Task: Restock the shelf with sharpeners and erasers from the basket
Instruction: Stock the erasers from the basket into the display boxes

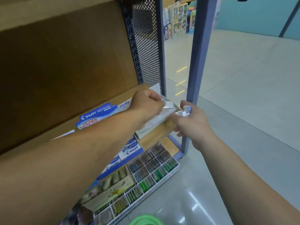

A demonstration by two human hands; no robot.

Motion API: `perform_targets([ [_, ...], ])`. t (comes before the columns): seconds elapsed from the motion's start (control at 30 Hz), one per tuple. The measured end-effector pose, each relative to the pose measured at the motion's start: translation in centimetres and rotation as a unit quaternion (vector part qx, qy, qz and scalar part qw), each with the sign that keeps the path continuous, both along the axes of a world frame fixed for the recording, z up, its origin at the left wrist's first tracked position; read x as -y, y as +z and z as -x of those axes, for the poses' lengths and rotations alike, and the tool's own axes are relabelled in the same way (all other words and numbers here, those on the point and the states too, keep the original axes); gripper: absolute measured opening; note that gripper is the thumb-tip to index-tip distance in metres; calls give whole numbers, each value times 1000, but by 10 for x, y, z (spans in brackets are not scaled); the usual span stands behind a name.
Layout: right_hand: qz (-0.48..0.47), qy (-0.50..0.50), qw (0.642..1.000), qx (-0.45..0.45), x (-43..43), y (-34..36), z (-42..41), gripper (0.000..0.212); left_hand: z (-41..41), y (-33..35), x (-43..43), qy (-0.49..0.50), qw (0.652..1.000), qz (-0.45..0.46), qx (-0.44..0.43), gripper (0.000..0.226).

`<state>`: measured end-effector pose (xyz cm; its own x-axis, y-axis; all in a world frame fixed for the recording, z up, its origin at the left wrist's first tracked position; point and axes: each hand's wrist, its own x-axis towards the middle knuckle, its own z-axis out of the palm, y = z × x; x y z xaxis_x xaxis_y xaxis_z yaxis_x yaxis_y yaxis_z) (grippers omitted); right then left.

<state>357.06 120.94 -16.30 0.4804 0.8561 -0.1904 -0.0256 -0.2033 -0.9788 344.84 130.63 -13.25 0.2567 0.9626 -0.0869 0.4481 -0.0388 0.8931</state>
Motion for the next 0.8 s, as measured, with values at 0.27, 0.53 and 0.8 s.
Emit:
perform_targets([
  [0.27,-11,1,998,-67,7,-2,-5,32,-3,-21,-2,-26,994,-4,-103,10],
  [0.53,-19,80,996,36,20,27,-15,40,9,13,24,-157,986,-40,-30,27],
  [0.8,-8,247,964,-97,26,35,-3,36,38,24,40,-175,984,21,19,17],
])
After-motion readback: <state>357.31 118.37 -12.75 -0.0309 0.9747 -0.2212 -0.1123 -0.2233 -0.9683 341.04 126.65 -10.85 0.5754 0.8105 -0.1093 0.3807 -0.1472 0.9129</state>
